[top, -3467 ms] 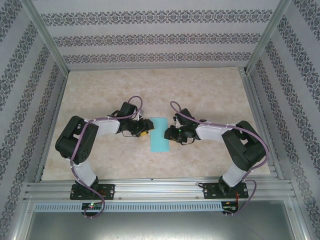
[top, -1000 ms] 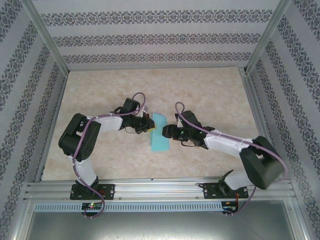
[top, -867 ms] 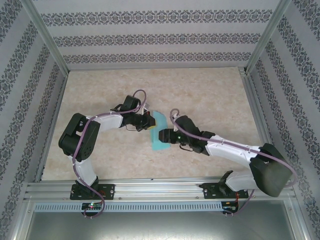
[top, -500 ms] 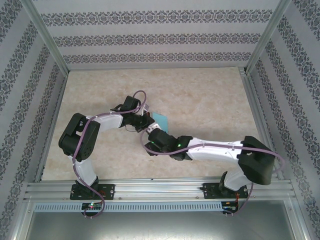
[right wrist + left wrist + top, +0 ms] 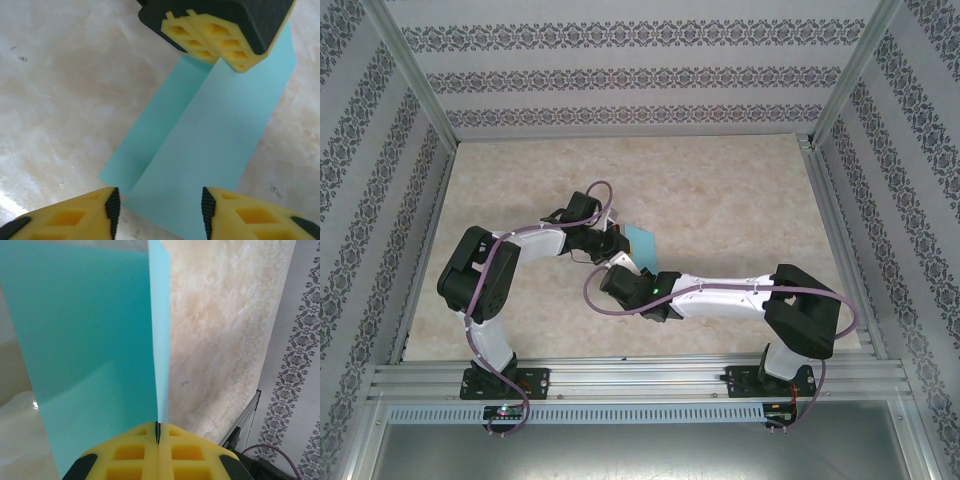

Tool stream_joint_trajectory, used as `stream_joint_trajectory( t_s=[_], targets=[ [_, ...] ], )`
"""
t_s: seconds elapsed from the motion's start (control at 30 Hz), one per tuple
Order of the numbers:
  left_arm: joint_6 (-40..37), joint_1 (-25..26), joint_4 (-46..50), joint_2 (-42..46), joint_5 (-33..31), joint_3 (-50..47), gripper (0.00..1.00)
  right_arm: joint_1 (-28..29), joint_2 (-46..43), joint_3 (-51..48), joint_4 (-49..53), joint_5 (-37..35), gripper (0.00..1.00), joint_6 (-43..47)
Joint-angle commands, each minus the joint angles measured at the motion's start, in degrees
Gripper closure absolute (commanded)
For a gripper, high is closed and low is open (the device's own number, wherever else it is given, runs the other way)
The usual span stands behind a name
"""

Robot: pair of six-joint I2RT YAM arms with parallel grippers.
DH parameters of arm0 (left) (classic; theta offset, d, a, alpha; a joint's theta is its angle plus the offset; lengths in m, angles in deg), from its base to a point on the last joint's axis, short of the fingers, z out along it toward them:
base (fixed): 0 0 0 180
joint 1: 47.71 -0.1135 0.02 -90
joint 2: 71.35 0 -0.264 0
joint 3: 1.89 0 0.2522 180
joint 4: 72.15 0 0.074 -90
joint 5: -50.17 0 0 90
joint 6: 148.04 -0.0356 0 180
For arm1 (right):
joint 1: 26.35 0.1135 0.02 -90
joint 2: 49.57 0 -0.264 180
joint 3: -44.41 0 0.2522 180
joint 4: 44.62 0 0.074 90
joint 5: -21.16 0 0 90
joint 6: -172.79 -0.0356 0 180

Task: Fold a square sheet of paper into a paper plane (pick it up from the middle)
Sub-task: Fold the triangle a second time at the center of the table.

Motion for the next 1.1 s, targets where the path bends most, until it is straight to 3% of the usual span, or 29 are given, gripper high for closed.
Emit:
stream_joint_trajectory(
  t_s=[0.0, 0.13, 0.23, 0.3, 0.37, 0.47, 0.6, 0.73, 0.9, 1.07],
  targets=[
    [-0.2, 0.9, 1.5, 0.7, 1.1, 0.4, 0.99, 0.6, 0.7, 1.7, 2.3, -3.0, 0.59, 0.3],
    [-0.2, 0.9, 1.6, 0.8, 1.1, 0.3, 0.98, 0.6, -0.4, 1.0, 1.7, -2.9, 0.7, 0.2],
    [-0.4, 0.9, 1.7, 1.3, 1.0, 0.0, 0.94, 0.2, -1.5, 0.0, 1.6, -3.2, 0.86, -0.7],
    [-0.4, 0.9, 1.9, 1.9, 0.4, -0.4, 0.91, -0.1, -2.4, -0.7, 1.2, -2.9, 0.89, -1.0],
    [-0.5, 0.9, 2.6, 2.9, -1.2, -0.7, 0.72, -0.3, -3.4, -1.5, 0.6, -2.4, 0.91, -1.1],
    [-0.3, 0.9, 4.2, 5.9, -5.8, -2.1, 0.53, -1.9, -5.7, -3.9, -2.2, 1.2, 0.95, -1.8],
    [-0.4, 1.0, 9.0, 11.9, -14.8, -4.8, 0.4, -5.9, -9.8, -9.0, -8.5, 9.4, 0.96, -3.6],
    [-1.0, 3.5, 11.7, 16.9, -20.5, -7.9, 0.44, -9.8, -13.1, -13.8, -14.9, 17.4, 0.95, -5.3],
    [0.5, 10.2, 12.3, 17.5, -23.8, -9.1, 0.66, -15.0, -15.3, -18.0, -19.8, 24.4, 0.95, -7.1],
    [3.2, 12.4, 8.2, 15.5, -22.3, -10.9, 0.75, -17.4, -16.6, -19.7, -20.8, 26.9, 0.95, -7.4]
  ],
)
